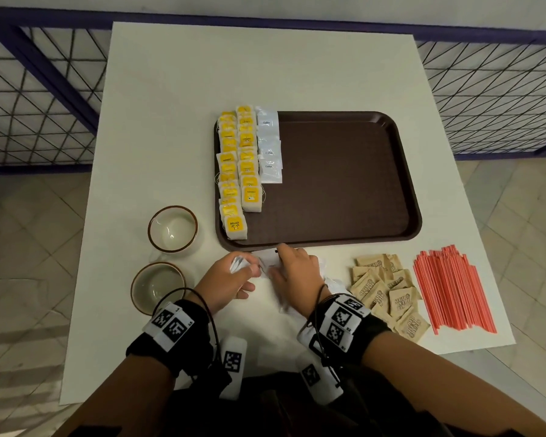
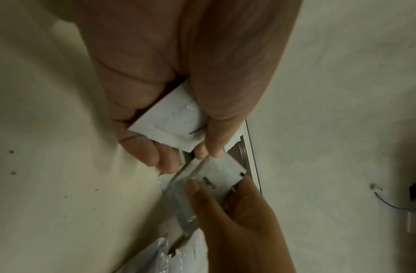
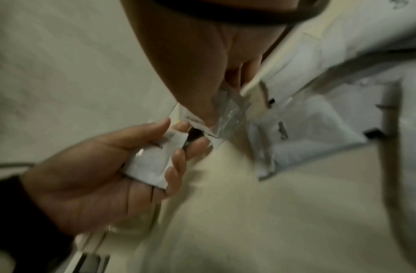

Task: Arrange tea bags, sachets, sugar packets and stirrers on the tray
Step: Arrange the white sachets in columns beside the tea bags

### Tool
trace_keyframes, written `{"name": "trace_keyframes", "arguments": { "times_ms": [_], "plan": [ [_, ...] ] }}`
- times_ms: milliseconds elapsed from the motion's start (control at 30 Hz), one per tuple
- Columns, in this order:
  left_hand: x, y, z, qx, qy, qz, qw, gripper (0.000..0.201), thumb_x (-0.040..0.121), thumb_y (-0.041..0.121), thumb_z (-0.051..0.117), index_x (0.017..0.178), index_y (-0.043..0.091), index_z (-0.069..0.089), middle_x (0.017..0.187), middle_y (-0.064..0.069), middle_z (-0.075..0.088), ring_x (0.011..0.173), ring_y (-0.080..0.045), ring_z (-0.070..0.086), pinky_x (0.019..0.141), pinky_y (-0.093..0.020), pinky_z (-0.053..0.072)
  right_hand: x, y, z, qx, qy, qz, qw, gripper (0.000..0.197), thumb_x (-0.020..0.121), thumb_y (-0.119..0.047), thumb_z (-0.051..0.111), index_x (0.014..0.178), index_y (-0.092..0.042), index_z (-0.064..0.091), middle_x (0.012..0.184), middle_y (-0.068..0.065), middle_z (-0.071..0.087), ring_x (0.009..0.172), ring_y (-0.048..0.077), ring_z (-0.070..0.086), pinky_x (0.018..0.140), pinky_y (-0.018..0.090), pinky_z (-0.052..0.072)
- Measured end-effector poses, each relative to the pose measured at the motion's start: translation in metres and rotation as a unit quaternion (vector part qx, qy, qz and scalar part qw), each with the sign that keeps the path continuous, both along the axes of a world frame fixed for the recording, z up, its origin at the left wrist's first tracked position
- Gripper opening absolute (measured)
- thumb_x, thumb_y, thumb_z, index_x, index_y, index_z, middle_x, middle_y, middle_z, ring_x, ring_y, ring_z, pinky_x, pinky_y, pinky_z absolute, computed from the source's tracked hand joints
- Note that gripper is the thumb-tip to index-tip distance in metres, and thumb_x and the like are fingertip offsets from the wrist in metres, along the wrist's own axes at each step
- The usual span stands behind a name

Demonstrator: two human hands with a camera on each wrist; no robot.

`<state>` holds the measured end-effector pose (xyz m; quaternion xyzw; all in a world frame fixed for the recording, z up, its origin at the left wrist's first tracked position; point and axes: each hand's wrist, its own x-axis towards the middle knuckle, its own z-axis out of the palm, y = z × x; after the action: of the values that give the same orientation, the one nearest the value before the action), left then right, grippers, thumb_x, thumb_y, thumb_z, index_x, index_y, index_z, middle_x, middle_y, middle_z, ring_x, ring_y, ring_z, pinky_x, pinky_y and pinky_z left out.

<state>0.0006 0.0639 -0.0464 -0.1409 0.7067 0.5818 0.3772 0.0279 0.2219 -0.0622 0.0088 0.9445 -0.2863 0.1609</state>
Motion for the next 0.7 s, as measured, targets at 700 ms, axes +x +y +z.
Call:
{"name": "trace_keyframes", "arguments": {
  "times_ms": [700],
  "plan": [
    [-0.019, 0.024, 0.029, 0.341, -0.194, 0.087, 0.916, 0.055, 0.079, 0.051, 0.036, 0.108, 0.013, 0.064, 0.096, -0.008, 0.072, 0.081, -0.020, 0.071, 0.066, -0.034, 0.059, -0.055, 0.044, 0.094, -0.305, 0.004, -0.037, 0.952, 0.016, 0.092, -0.016, 0.057, 0.093, -0.007, 0.070, 0.099, 0.003, 0.061, 0.092, 0.015, 0.061, 0.087, 0.030, 0.049]
  ]
}}
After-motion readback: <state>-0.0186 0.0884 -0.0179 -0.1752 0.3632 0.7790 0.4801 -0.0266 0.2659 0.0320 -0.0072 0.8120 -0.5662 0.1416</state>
